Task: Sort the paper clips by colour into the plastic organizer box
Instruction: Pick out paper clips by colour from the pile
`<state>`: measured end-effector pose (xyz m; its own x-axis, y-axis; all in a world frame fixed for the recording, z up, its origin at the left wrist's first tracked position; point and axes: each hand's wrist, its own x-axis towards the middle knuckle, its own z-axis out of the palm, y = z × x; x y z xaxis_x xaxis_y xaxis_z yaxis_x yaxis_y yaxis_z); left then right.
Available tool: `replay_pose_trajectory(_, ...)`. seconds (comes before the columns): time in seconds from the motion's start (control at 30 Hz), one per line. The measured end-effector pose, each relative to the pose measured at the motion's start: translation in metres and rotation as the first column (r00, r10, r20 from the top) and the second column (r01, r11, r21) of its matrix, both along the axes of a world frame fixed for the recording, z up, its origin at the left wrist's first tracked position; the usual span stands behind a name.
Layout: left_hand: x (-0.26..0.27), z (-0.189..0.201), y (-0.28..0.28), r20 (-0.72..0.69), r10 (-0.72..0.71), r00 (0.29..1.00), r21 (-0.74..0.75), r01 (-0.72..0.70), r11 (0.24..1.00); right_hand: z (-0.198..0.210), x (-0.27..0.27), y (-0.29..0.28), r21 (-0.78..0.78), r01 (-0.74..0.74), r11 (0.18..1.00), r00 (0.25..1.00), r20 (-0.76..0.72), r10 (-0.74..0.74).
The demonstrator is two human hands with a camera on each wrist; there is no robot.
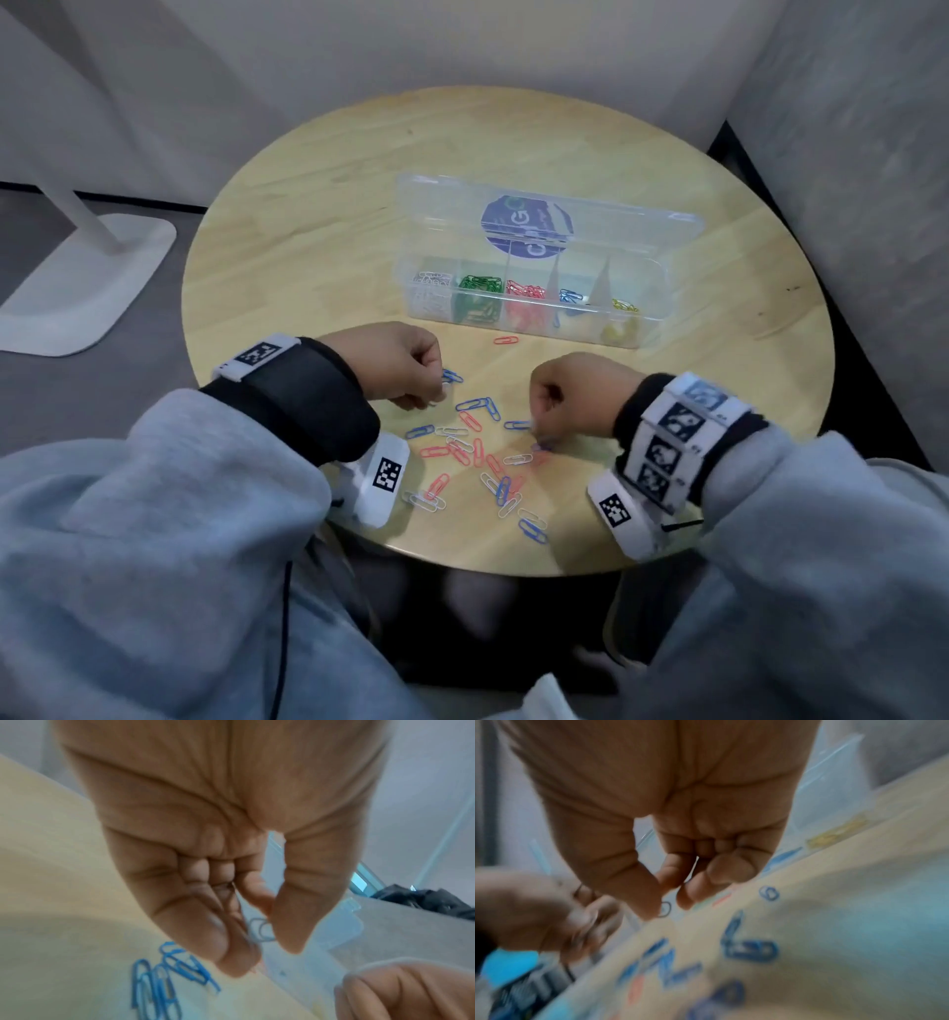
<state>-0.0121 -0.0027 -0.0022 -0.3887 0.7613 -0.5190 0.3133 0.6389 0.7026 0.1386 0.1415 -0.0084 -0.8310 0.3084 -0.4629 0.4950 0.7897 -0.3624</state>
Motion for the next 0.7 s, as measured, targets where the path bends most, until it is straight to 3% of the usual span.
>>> replay_pose_trajectory(0.1, -0.002, 0.007, 0.000, 0.144, 0.090, 0.986, 0.088, -0.103, 0.991, 0.017, 0.009, 0.023, -0.227, 0.245, 0.942, 0.943, -0.171, -0.286)
replay_pose_trajectory(0.13, -0.003, 0.009, 0.001, 0.187, 0.129, 0.974, 0.109, -0.152, 0.982, 0.022, 0.012, 0.028, -0.391, 0.315, 0.865, 0.880, -0.221, -0.420)
replay_pose_trajectory(0.2, -0.003, 0.013, 0.004, 0.270, 0.217, 0.938, 0.127, -0.258, 0.958, 0.029, 0.018, 0.035, -0.716, 0.357, 0.600, 0.684, -0.236, -0.690)
replay_pose_trajectory(0.27, -0.003, 0.015, 0.007, 0.335, 0.277, 0.901, 0.112, -0.330, 0.937, 0.035, 0.023, 0.037, -0.866, 0.335, 0.372, 0.529, -0.153, -0.835)
replay_pose_trajectory(0.3, -0.003, 0.015, 0.008, 0.344, 0.289, 0.893, 0.097, -0.340, 0.935, 0.036, 0.026, 0.036, -0.900, 0.321, 0.294, 0.496, -0.105, -0.862)
replay_pose_trajectory(0.37, 0.000, 0.014, 0.011, 0.286, 0.294, 0.912, 0.046, -0.320, 0.946, 0.037, 0.030, 0.030, -0.928, 0.312, 0.204, 0.498, -0.024, -0.867)
replay_pose_trajectory(0.43, 0.002, 0.009, 0.011, 0.148, 0.245, 0.958, -0.033, -0.242, 0.970, 0.031, 0.031, 0.023, -0.911, 0.351, 0.217, 0.546, 0.011, -0.838)
replay_pose_trajectory(0.5, 0.005, 0.004, 0.010, -0.028, 0.090, 0.996, -0.115, -0.093, 0.989, 0.024, 0.029, 0.016, -0.876, 0.397, 0.272, 0.603, 0.026, -0.797)
replay_pose_trajectory(0.6, 0.011, -0.001, 0.006, -0.261, -0.147, 0.954, -0.238, 0.084, 0.968, 0.013, 0.022, 0.010, -0.799, 0.471, 0.375, 0.705, 0.085, -0.704)
replay_pose_trajectory(0.63, 0.014, -0.003, 0.005, -0.303, -0.195, 0.933, -0.269, 0.113, 0.956, 0.010, 0.020, 0.008, -0.744, 0.483, 0.462, 0.758, 0.091, -0.646)
replay_pose_trajectory(0.7, 0.022, -0.006, 0.006, -0.327, -0.264, 0.907, -0.312, 0.160, 0.936, 0.005, 0.016, 0.003, -0.561, 0.401, 0.724, 0.895, 0.069, -0.442)
